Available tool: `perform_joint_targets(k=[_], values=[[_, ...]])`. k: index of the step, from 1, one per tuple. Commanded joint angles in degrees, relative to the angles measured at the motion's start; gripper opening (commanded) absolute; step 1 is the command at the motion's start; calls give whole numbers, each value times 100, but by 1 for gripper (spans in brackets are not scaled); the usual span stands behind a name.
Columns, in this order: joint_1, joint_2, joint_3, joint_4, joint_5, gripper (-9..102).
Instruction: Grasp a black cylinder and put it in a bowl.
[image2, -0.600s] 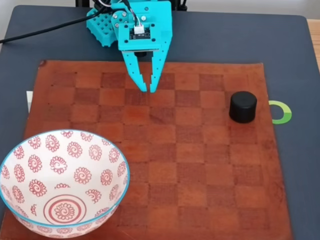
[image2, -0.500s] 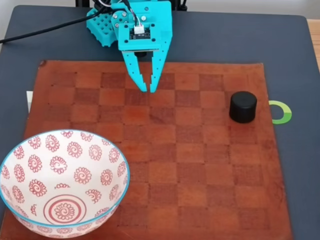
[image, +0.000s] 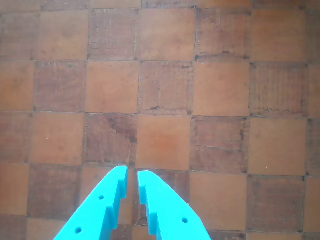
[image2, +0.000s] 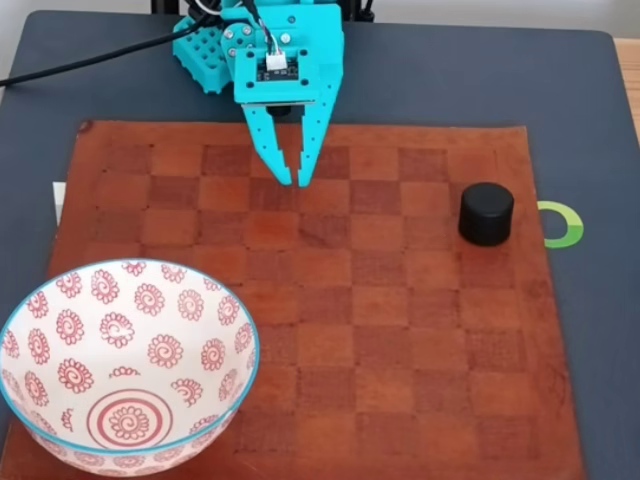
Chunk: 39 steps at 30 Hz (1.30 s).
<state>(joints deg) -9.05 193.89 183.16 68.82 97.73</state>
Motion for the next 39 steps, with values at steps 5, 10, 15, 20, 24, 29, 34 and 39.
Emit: perform_joint_targets(k=[5, 10, 15, 20, 24, 29, 34, 39], values=[[18, 167, -123, -35, 18, 0], [18, 167, -132, -35, 70, 0], [18, 167, -141, -35, 70, 0], [0, 167, -202, -9, 62, 0], [9, 97, -466, 53, 35, 0], [0, 62, -633, 70, 62, 0], [35, 53, -958, 264, 9, 0], [26, 53, -1292, 721, 62, 0]])
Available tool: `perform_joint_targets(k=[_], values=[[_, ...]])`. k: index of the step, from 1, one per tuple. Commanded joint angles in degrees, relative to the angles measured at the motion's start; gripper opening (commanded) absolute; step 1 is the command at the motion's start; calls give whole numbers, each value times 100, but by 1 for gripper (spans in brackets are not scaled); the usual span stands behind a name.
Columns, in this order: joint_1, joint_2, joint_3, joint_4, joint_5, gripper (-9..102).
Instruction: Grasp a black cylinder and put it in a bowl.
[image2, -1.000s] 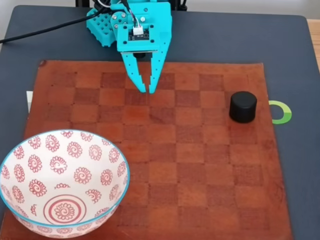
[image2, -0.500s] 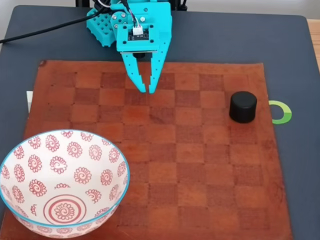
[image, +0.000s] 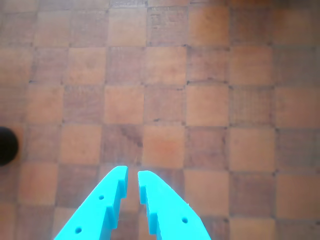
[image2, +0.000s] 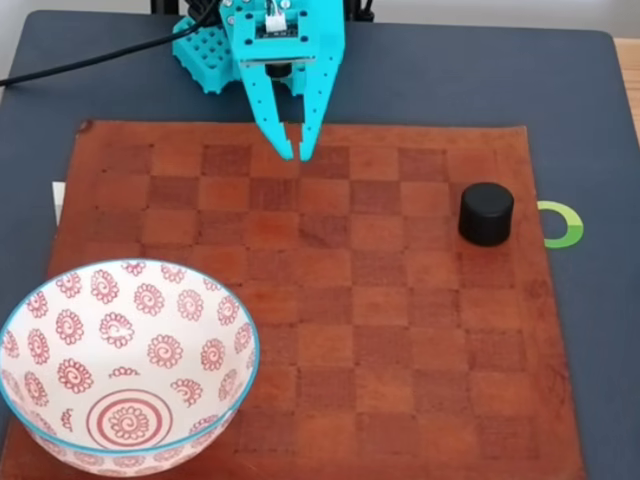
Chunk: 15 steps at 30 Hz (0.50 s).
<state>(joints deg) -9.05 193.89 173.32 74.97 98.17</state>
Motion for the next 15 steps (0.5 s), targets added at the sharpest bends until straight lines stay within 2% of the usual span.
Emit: perform_joint_targets(k=[1, 9, 15], values=[[26, 53, -343, 114, 18, 0], [35, -97, -914, 167, 26, 0], [35, -1644, -1784, -396, -70, 0]])
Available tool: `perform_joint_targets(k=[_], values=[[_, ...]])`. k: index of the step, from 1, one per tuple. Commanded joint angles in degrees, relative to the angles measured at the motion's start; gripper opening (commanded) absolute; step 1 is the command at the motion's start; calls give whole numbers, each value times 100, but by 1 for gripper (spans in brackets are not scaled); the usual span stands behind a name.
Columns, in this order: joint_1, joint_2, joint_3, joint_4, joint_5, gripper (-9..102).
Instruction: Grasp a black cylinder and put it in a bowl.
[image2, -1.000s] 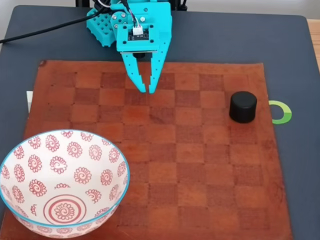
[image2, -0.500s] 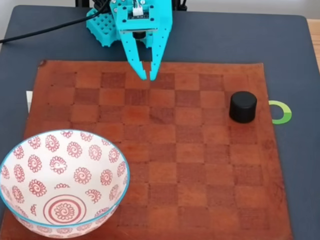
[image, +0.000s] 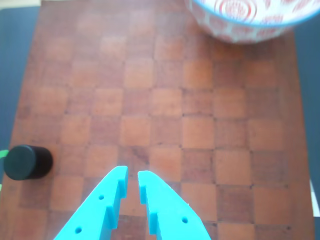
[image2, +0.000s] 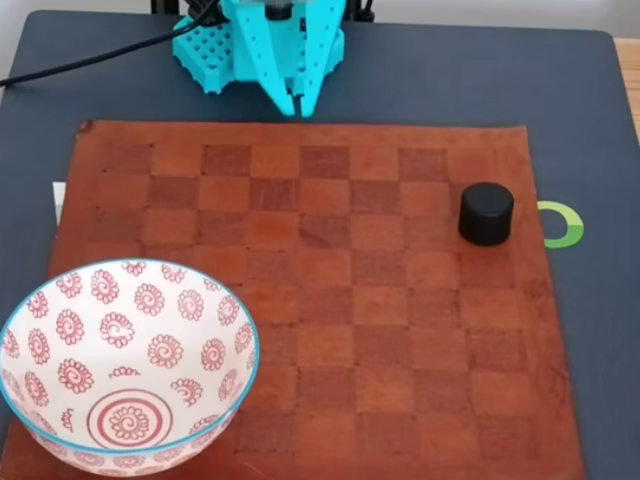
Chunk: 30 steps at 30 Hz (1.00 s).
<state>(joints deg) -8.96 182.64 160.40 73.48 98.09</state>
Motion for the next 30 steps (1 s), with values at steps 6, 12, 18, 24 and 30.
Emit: perform_joint_targets(k=[6, 12, 18, 24, 30], values=[[-70, -2566, -1415, -360, -62, 0], [-659, -4377, -2312, -387, 44, 0], [-1345, -5599, -3006, -360, 387, 0], [-2048, -6311, -3445, -387, 721, 2], [-2971, -6812, -3656, -396, 1626, 15]])
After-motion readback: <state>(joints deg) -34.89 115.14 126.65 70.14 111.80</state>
